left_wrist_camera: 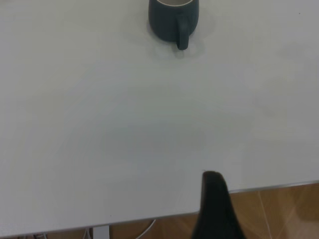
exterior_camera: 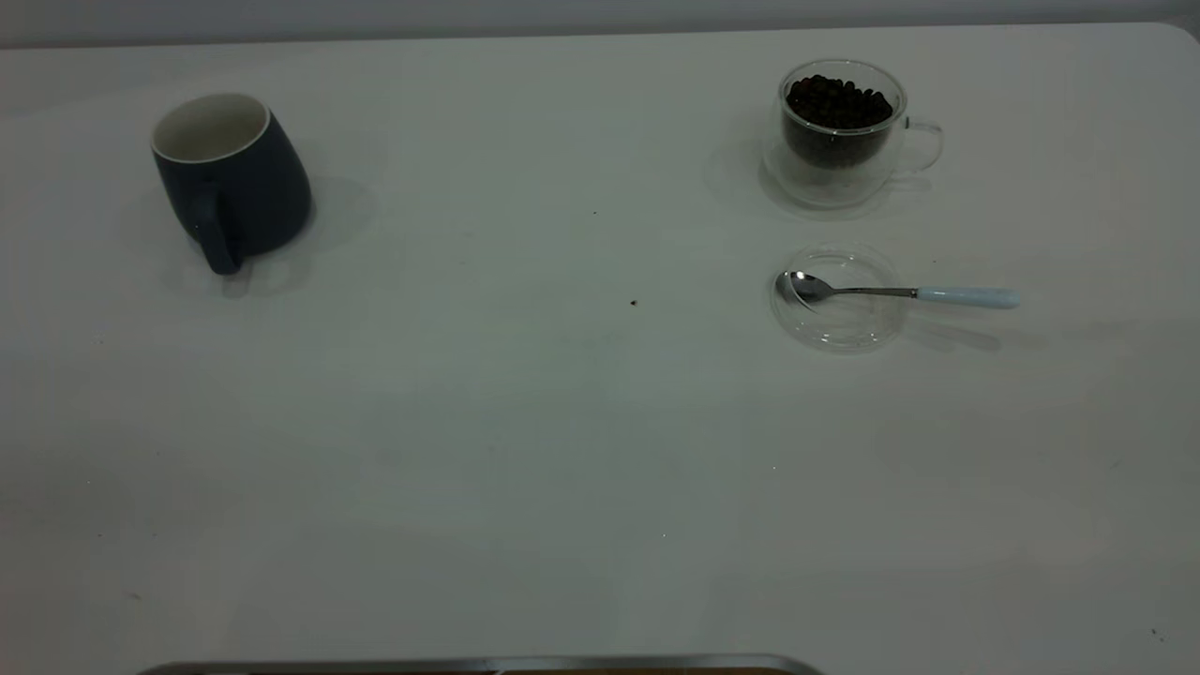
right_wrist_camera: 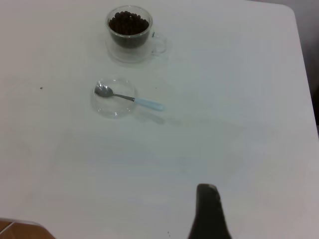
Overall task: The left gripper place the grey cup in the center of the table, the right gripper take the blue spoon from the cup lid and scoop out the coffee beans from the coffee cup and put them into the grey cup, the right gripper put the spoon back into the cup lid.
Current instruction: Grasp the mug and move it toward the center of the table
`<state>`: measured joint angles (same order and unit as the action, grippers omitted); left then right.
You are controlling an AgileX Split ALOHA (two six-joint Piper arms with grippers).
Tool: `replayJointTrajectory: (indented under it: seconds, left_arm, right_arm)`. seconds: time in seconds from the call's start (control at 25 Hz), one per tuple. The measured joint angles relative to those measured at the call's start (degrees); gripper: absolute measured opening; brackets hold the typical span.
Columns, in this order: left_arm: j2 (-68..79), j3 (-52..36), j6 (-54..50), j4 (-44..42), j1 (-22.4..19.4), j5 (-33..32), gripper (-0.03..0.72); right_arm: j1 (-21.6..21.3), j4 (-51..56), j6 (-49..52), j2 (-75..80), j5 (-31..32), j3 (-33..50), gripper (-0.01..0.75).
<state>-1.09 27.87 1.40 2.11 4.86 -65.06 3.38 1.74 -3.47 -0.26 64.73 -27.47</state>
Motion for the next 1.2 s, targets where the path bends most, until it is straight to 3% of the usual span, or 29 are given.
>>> replayJointTrajectory:
  seconds: [1.2]
  left_arm:
    - [0.0,0.17,-1.4,-0.12,0.0,0.37,0.588]
  right_arm:
    - [0.0,0.0,0.0,0.0,0.0,0.0,0.588]
